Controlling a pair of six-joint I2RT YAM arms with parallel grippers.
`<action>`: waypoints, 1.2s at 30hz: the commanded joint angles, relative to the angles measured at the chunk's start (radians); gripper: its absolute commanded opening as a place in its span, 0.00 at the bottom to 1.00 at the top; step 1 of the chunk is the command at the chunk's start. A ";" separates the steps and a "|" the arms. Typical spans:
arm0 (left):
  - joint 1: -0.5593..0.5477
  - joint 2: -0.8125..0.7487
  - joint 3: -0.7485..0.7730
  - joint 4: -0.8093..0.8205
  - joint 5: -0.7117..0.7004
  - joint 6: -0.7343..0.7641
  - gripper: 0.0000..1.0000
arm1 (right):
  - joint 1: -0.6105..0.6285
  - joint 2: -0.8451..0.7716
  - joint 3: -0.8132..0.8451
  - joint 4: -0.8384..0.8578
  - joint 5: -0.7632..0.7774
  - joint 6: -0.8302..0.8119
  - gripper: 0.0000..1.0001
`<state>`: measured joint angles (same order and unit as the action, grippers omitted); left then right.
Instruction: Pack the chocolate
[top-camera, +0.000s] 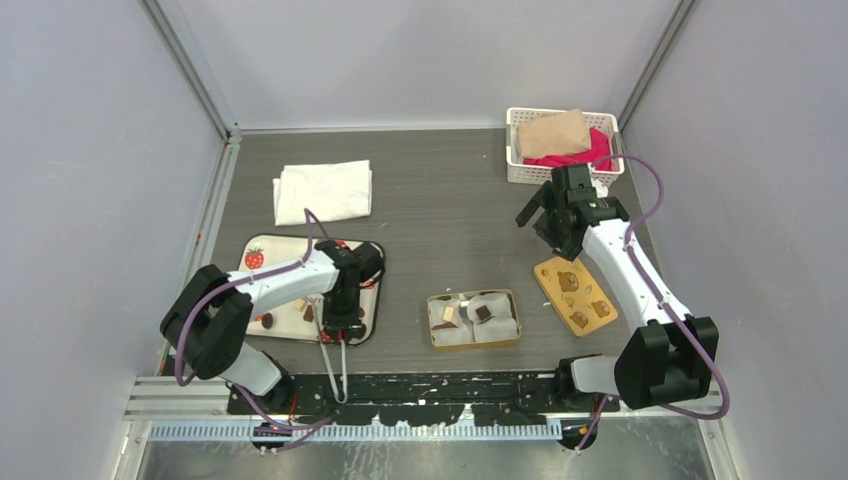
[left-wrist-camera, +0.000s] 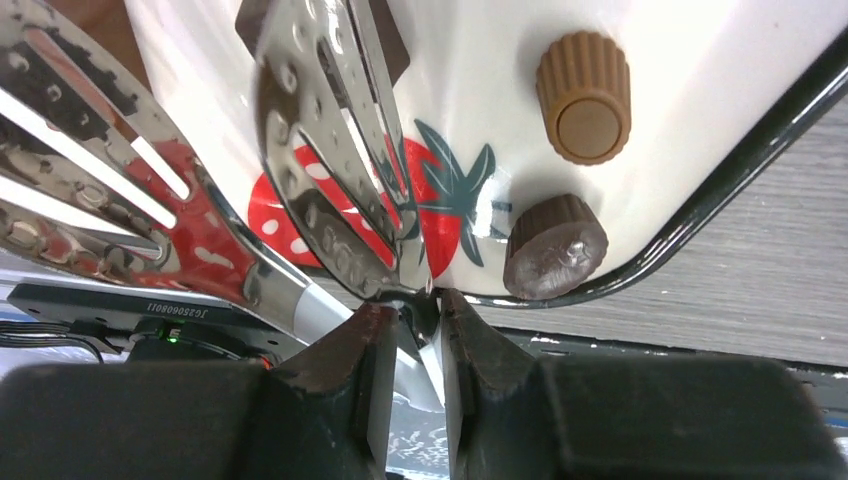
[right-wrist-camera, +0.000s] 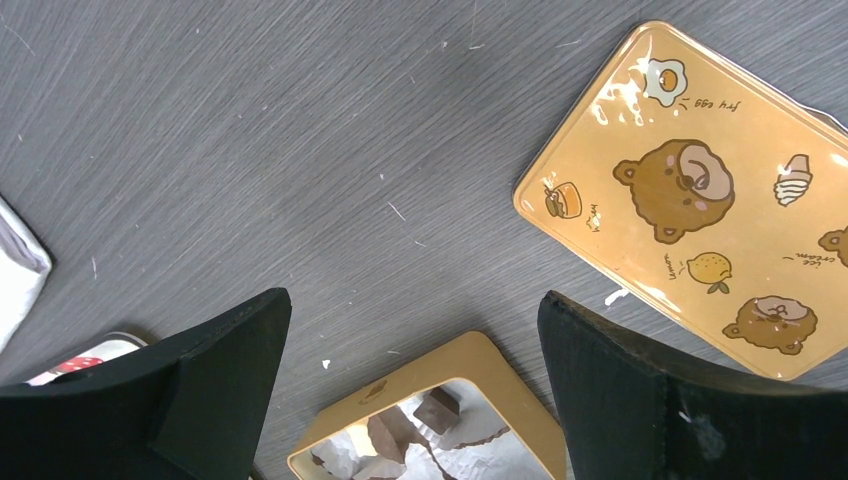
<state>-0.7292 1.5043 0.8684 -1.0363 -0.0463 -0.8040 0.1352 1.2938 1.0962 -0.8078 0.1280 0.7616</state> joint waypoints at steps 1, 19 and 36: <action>-0.001 0.015 0.005 0.024 -0.042 0.018 0.21 | -0.003 0.007 0.053 0.024 0.001 -0.018 0.99; -0.001 -0.094 0.286 -0.251 -0.144 0.103 0.00 | -0.003 0.012 0.054 0.040 0.002 -0.011 0.99; 0.046 0.861 1.496 -0.209 0.080 0.444 0.00 | -0.004 -0.141 0.012 -0.064 0.095 -0.013 0.99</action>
<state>-0.7078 2.2559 2.2131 -1.2266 -0.0170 -0.4267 0.1352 1.2415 1.1107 -0.8268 0.1638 0.7605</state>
